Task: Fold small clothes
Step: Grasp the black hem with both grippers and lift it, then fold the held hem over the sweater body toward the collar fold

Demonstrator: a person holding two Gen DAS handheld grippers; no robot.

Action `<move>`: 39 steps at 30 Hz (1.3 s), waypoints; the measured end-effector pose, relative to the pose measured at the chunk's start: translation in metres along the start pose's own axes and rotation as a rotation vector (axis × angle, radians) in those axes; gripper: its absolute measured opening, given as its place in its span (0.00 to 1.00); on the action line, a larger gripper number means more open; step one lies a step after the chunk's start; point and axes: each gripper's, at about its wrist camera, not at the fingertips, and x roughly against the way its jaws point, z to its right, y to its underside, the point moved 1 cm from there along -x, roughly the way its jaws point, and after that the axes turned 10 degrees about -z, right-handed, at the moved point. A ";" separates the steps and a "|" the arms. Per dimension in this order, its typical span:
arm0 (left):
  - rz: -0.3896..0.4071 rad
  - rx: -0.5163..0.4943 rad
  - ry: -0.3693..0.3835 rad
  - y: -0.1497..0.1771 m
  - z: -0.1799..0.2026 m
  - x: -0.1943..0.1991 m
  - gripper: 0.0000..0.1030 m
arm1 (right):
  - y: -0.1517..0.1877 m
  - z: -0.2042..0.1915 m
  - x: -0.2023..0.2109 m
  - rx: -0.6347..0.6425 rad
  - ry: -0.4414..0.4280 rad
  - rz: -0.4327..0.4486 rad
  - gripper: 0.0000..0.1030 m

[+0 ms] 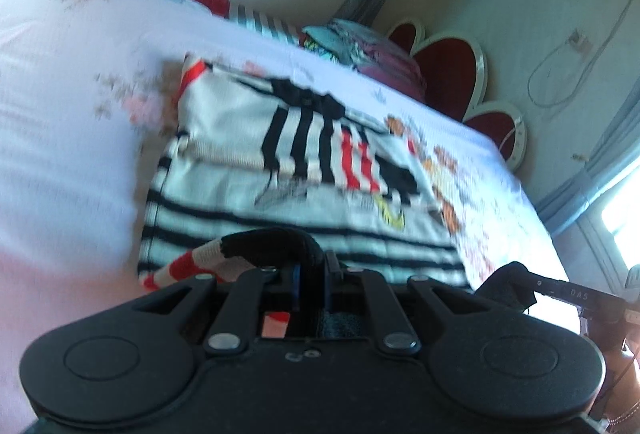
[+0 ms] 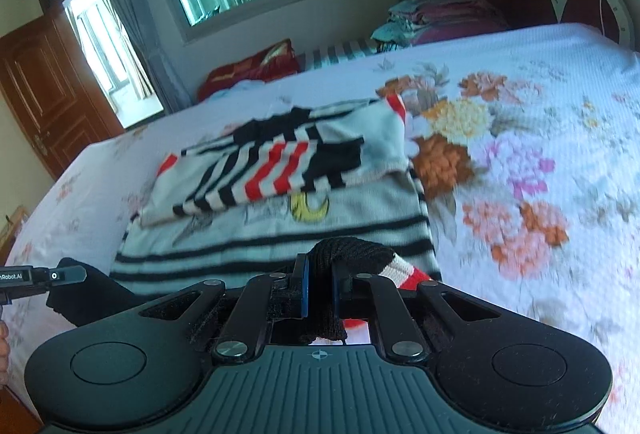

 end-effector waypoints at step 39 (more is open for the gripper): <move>0.062 0.146 -0.119 -0.195 -0.051 -0.146 0.09 | -0.203 0.058 -0.198 -0.221 -0.021 0.018 0.09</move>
